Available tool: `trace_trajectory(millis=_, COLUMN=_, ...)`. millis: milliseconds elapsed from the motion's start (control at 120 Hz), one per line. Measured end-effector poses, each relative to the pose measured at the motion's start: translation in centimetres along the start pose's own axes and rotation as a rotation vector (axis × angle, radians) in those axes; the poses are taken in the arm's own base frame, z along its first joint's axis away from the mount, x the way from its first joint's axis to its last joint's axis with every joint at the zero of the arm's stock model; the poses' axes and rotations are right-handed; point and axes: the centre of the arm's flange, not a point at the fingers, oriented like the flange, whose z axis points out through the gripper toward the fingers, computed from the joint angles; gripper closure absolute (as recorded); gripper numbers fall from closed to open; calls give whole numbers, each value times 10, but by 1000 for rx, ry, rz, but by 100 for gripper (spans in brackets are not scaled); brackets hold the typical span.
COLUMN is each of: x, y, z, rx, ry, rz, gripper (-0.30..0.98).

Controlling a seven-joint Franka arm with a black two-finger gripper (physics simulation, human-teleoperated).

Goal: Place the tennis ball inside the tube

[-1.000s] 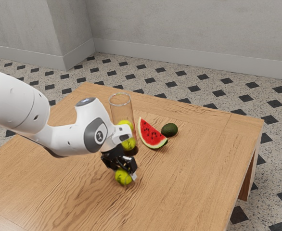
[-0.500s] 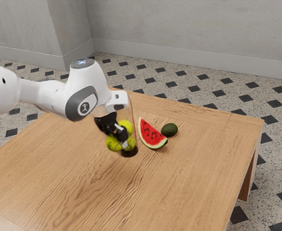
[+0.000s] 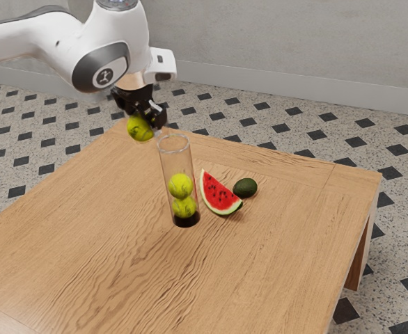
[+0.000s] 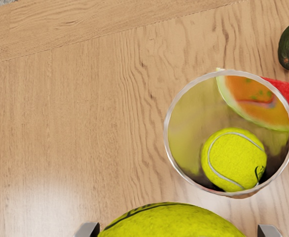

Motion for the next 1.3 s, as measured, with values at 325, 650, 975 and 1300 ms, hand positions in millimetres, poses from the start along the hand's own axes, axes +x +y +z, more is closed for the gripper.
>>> trace_trajectory(millis=325, x=38, y=7, z=6, rx=30, ry=49, rz=36, gripper=63)
trace_trajectory(millis=650, x=54, y=25, z=19, rx=9, ry=71, rz=106, gripper=67)
trace_trajectory(millis=975, x=56, y=46, z=16, rx=-4, ry=84, rz=204, gripper=26)
trace_trajectory(millis=1300, x=38, y=43, z=-3, rx=-39, ry=46, rz=251, gripper=6)
